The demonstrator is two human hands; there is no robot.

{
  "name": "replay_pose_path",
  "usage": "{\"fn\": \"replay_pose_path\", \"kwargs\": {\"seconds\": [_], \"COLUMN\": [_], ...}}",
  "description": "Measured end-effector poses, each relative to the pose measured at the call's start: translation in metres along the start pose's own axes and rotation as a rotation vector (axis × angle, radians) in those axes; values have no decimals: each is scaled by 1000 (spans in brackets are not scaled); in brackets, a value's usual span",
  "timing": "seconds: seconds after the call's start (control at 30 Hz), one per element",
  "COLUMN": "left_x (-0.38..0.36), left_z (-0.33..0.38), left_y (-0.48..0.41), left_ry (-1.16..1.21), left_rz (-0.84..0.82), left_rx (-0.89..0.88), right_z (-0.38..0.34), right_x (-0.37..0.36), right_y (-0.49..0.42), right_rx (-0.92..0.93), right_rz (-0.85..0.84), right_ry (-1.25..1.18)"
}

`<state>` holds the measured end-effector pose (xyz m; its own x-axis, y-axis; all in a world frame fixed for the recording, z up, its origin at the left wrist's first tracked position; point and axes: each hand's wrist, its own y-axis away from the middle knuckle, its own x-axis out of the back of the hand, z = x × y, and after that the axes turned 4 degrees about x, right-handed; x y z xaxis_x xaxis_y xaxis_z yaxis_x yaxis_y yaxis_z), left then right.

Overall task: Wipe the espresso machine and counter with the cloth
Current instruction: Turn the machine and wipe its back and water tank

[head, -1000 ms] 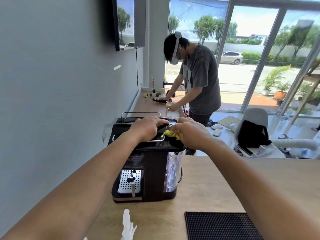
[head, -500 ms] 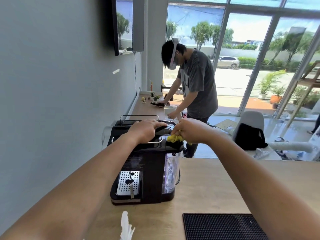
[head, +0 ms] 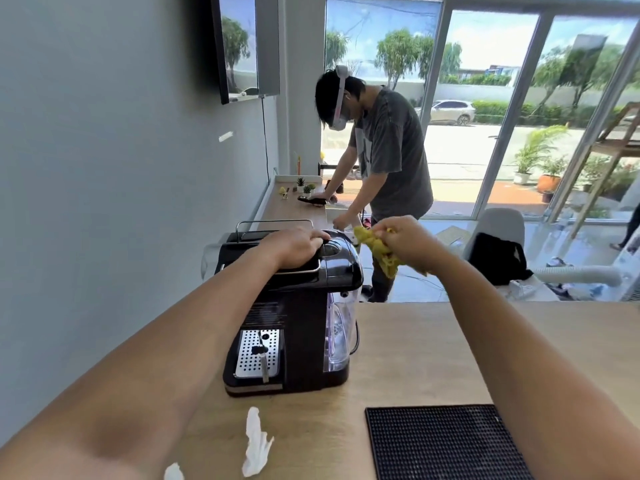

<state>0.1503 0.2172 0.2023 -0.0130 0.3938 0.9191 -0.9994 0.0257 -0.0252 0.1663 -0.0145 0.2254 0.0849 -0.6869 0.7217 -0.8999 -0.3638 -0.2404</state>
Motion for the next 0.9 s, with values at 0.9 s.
{"fn": "replay_pose_path", "kwargs": {"seconds": [0.9], "left_x": [-28], "left_z": [41], "left_y": [4], "left_ry": [-293], "left_rz": [143], "left_rx": [224], "right_z": [49], "right_x": [-92], "right_y": [-54], "right_rx": [-75], "right_rz": [-98], "right_ry": [-830]}}
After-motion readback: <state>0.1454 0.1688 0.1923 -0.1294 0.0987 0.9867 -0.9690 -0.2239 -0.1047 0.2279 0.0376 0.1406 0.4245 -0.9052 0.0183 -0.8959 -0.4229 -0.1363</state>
